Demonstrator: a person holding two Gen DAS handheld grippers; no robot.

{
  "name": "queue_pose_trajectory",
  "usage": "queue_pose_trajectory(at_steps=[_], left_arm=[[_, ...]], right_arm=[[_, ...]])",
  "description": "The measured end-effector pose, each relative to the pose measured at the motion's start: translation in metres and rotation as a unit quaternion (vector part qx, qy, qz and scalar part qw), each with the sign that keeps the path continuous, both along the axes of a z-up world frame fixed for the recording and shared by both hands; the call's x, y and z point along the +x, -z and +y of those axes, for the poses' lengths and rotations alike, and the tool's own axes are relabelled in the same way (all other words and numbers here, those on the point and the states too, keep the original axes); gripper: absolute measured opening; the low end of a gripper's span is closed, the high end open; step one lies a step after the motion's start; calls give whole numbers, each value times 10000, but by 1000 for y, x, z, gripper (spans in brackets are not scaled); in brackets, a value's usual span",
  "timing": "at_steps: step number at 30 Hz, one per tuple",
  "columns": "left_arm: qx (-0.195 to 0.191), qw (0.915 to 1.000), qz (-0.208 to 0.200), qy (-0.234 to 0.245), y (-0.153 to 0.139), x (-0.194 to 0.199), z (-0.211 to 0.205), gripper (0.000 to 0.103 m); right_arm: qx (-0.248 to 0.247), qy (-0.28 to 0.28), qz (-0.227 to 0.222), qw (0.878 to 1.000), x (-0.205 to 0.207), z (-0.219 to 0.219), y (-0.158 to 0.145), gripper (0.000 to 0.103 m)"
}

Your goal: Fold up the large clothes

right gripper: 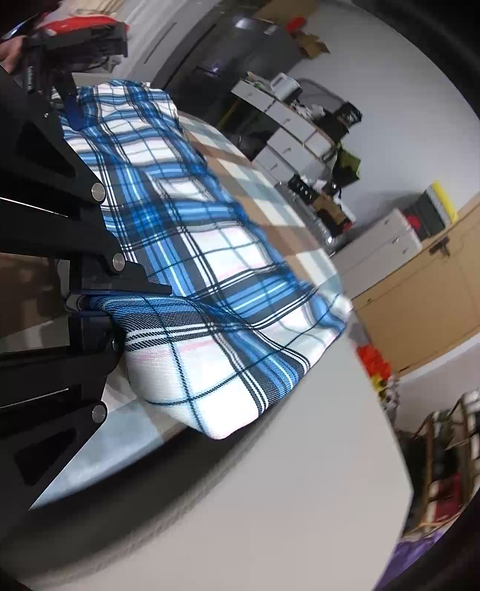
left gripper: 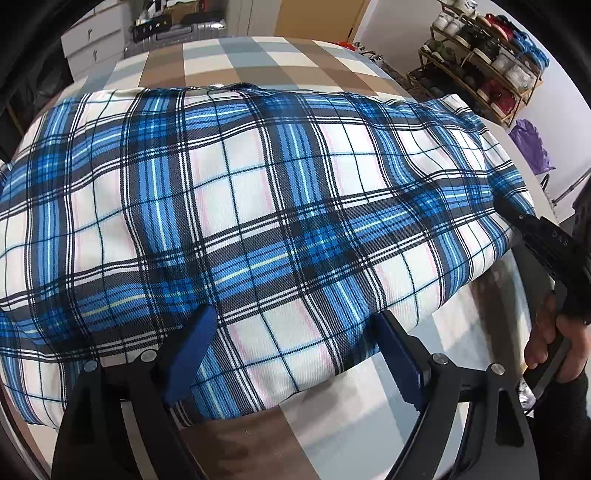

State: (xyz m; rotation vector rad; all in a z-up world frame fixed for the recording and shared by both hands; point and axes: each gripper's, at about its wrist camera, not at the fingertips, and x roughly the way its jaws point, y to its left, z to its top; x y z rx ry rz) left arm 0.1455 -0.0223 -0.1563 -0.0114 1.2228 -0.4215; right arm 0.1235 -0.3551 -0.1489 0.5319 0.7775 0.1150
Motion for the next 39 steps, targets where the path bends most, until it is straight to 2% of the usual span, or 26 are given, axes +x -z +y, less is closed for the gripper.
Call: queue_pose_trajectory(at_steps=[8, 11, 14, 18, 24, 25, 28, 31, 33, 39], left_arm=[[-34, 9996, 91, 268, -1, -53, -19, 82], [366, 9986, -189, 330, 2, -71, -26, 83], [677, 9964, -488, 144, 0, -74, -24, 83], [736, 9919, -1002, -254, -19, -74, -7, 84], [1245, 9784, -1351, -947, -24, -74, 34, 84], [1284, 9769, -1389, -994, -21, -89, 43, 84], [1403, 9757, -1228, -1148, -5, -82, 58, 84], [1165, 9812, -1004, -1168, 10, -72, 66, 85], [1030, 9843, -840, -1163, 13, -69, 74, 87], [965, 9869, -613, -1140, 17, -56, 70, 101]], right_arm=[[-337, 126, 24, 9994, -26, -4, -7, 4], [-487, -44, 93, 9988, -35, 6, -4, 4], [-668, -301, 180, 9972, -46, 20, -1, 4], [-831, -393, 152, 9956, -56, 29, -4, 4], [-853, -420, 284, 9951, -51, 28, 2, 7], [-896, -458, 296, 9945, -50, 30, 4, 7], [-997, -501, 301, 9933, -49, 35, 4, 7], [-985, -490, 299, 9935, -51, 35, 4, 7], [-987, -506, 306, 9934, -51, 36, 4, 7], [-1048, -480, 256, 9930, -52, 38, 4, 6]])
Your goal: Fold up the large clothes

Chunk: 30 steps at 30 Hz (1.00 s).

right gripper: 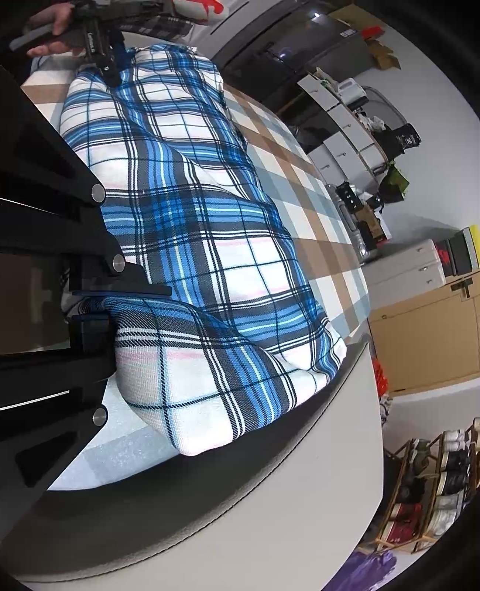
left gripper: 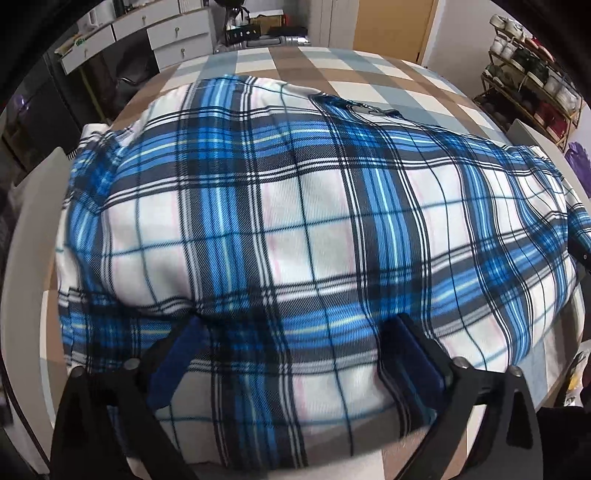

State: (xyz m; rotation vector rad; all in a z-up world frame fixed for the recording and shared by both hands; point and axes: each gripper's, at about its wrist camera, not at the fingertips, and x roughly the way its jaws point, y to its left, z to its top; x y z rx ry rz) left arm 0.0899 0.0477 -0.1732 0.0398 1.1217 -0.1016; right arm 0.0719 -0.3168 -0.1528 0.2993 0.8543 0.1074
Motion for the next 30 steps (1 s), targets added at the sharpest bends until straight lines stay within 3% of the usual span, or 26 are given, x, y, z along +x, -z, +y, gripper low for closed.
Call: queue_pose_trajectory(at_steps=[11, 15, 19, 21, 23, 25, 30], left_arm=[[15, 9994, -200, 297, 1, 22, -15, 102], [-278, 9990, -233, 250, -10, 16, -17, 102], [-263, 9930, -1125, -248, -47, -9, -15, 102], [-617, 9880, -1417, 33, -63, -24, -27, 102], [-808, 9867, -1369, 348, -66, -30, -43, 102], [-1157, 9849, -1040, 765, -61, -29, -71, 102], [-1354, 9779, -481, 1522, -44, -23, -133, 102]], right_arm=[[-393, 369, -520, 9972, 3, -8, -12, 4], [-479, 487, -713, 9951, -4, -13, -20, 4], [-455, 618, -762, 9941, -10, -19, -24, 3], [-419, 630, -811, 9938, -12, -20, -27, 3], [-371, 634, -792, 9941, -12, -19, -28, 3], [-265, 623, -769, 9947, -11, -19, -28, 3], [120, 559, -781, 9953, -14, -25, -29, 4]])
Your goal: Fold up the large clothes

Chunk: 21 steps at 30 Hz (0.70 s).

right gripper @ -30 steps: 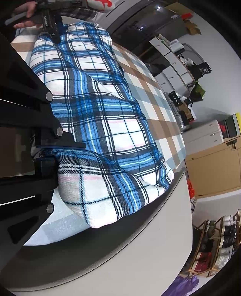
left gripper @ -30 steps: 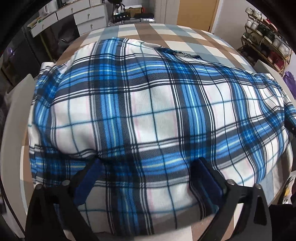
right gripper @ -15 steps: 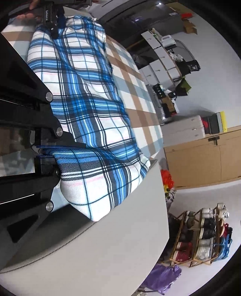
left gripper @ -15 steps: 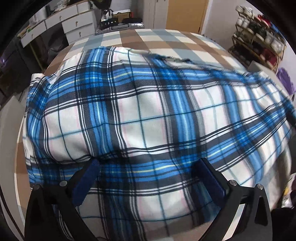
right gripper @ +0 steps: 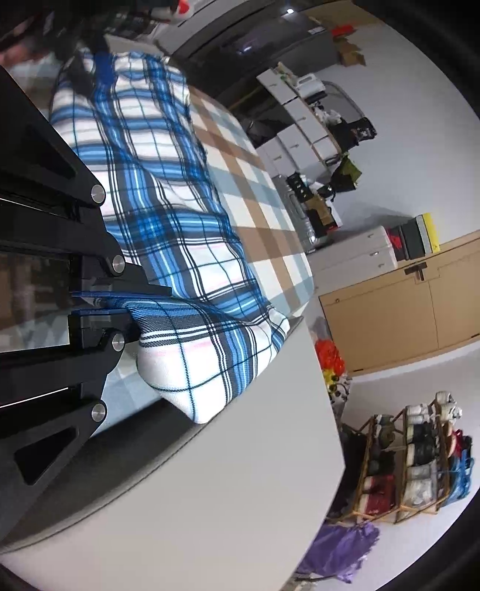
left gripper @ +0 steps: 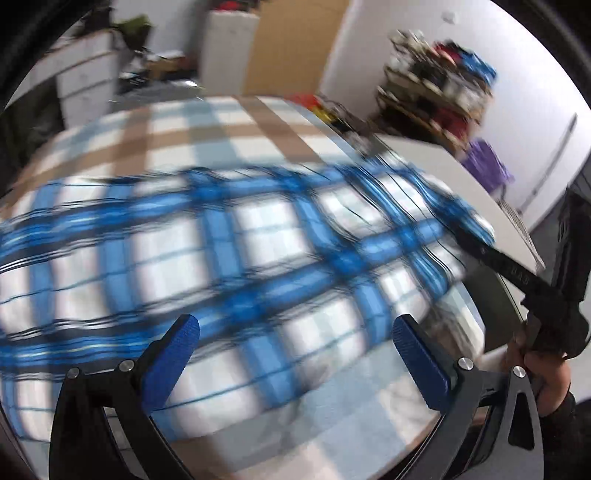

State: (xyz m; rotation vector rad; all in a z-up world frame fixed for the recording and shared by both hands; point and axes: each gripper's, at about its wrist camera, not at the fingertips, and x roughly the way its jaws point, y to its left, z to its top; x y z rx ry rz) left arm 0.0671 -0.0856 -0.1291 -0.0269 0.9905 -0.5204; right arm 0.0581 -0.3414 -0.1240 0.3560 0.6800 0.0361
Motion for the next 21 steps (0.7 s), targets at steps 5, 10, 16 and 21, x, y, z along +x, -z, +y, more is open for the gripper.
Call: queue_pose_trajectory(at_steps=[5, 10, 16, 21], left_arm=[[893, 9947, 501, -79, 28, 11, -30, 102], [1124, 9929, 398, -46, 25, 10, -37, 102], [324, 9991, 265, -81, -7, -2, -11, 102], [713, 9963, 143, -457, -9, -1, 19, 102]], right_arm=[[1444, -339, 19, 9889, -3, -25, 8, 6], [1318, -403, 398, 9897, 6, -19, 19, 16], [1351, -218, 876, 9867, 26, -8, 35, 51], [914, 120, 944, 9913, 43, 2, 33, 53]])
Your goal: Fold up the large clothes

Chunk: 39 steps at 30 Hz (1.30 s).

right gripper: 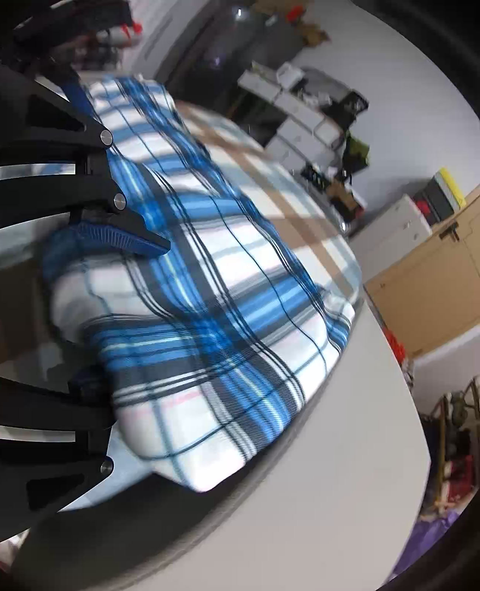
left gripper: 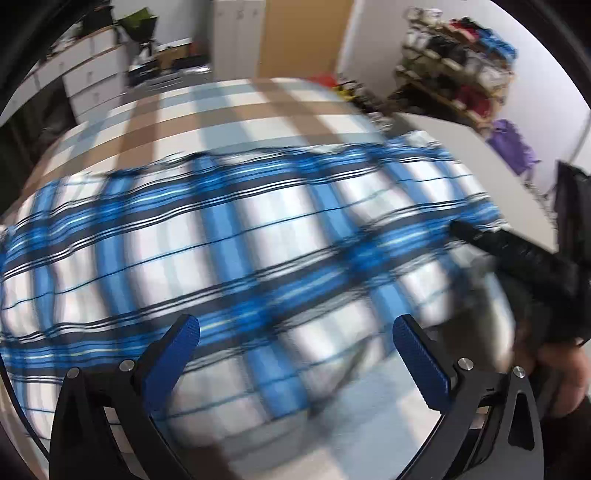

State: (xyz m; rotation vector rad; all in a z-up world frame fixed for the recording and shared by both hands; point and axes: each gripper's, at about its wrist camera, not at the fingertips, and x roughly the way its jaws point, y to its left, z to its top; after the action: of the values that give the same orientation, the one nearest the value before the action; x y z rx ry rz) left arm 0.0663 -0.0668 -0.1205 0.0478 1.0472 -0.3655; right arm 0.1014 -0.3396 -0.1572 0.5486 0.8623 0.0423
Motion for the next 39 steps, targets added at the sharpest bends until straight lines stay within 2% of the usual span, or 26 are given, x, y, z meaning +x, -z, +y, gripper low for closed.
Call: queue_pose_trajectory(at_steps=[2, 3, 5, 7, 12, 16, 20, 22, 23, 26, 27, 29, 31, 33, 36, 39], left_arm=[[45, 9997, 189, -123, 12, 8, 9, 102], [31, 9992, 374, -151, 18, 12, 13, 102], [-49, 9977, 673, -104, 29, 19, 12, 102], [-1, 9981, 610, -44, 29, 18, 6, 102], [82, 9987, 502, 95, 29, 9, -15, 102], [-91, 9976, 483, 490, 28, 2, -37, 102], [-453, 9939, 655, 758, 19, 4, -44, 102], [-987, 9900, 706, 724, 0, 4, -27, 101], [-1115, 9901, 525, 669, -14, 4, -15, 101], [-746, 9961, -317, 348, -48, 5, 20, 101], [-449, 9976, -518, 118, -54, 13, 37, 101], [-5, 9988, -415, -253, -48, 36, 63, 101], [-55, 9986, -181, -497, -38, 54, 90, 101], [-247, 9958, 280, -831, -18, 72, 120, 101], [-333, 9935, 637, -884, 6, 76, 137, 101], [-55, 9954, 529, -797, 10, 72, 126, 101]], right_arm=[[-131, -104, -69, 9998, 5, 3, -1, 34], [-288, -139, -99, 9994, 5, 5, -3, 5], [-397, -111, -319, 9986, -1, 1, -11, 4], [-362, -85, -568, 9977, -9, -4, -18, 4], [-719, 10, -1004, 9923, -27, -6, -38, 3], [-1149, 251, -1515, 9814, -47, -6, -60, 3], [-1387, 222, -1624, 9767, -55, -6, -63, 3], [-1484, 184, -1622, 9753, -56, -5, -61, 3], [-1469, 161, -1632, 9755, -56, -6, -60, 3], [-1353, 140, -1623, 9773, -54, -8, -59, 4], [-1329, 132, -1615, 9778, -54, -9, -58, 4], [-1353, 111, -1609, 9776, -54, -8, -59, 4], [-1436, 79, -1635, 9760, -56, -6, -59, 4], [-1489, 58, -1642, 9751, -55, -5, -59, 4], [-1490, 39, -1641, 9751, -54, -4, -60, 4], [-1568, -8, -1634, 9740, -52, -1, -59, 4]])
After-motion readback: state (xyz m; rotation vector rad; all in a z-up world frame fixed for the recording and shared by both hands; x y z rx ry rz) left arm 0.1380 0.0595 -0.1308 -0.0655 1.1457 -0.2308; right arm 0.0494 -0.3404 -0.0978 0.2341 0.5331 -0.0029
